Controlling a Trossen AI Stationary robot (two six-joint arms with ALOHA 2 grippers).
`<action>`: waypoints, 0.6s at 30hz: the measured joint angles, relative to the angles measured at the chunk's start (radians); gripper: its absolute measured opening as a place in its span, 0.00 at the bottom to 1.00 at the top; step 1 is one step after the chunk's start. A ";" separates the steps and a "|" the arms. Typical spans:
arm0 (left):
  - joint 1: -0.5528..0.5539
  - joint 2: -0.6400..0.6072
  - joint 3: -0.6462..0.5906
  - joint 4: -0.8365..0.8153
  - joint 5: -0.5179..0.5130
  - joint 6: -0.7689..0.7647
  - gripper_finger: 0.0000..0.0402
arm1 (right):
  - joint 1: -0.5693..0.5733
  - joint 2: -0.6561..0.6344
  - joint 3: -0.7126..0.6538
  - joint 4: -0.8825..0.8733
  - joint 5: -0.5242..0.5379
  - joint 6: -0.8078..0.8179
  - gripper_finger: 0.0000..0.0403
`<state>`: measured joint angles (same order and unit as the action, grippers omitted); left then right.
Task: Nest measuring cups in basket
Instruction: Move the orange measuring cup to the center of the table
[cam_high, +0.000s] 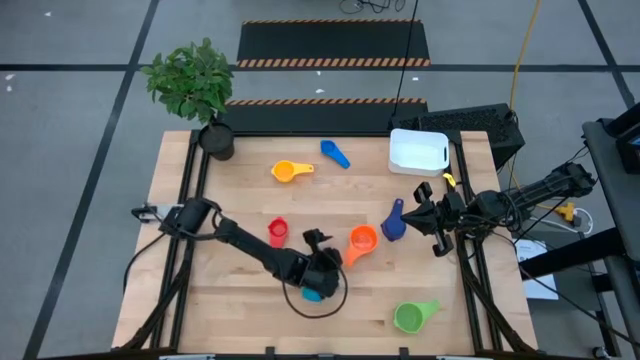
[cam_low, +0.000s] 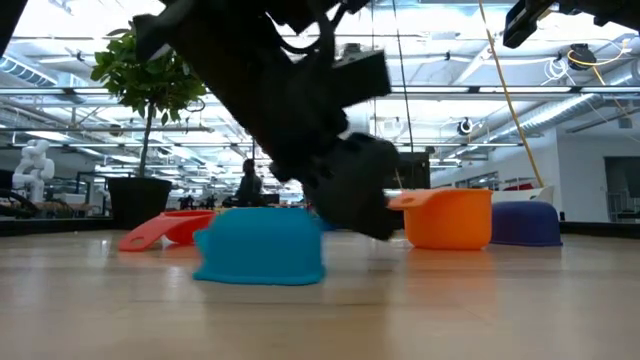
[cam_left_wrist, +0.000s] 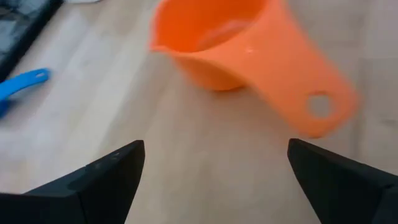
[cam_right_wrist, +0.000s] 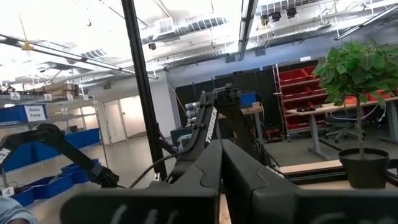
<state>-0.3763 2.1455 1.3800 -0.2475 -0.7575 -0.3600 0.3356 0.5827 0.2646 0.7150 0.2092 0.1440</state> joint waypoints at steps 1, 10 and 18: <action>0.003 -0.016 0.000 -0.034 -0.015 -0.016 0.99 | 0.000 0.000 0.000 0.000 0.000 0.000 0.00; -0.021 -0.123 0.001 -0.051 0.028 -0.044 0.99 | 0.000 0.000 0.000 -0.001 0.001 0.001 0.00; -0.042 -0.025 0.000 0.157 0.031 0.064 0.99 | 0.000 0.000 0.000 0.002 0.003 0.006 0.00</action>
<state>-0.4187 2.1209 1.3804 -0.0906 -0.7265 -0.2958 0.3355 0.5827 0.2646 0.7167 0.2119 0.1502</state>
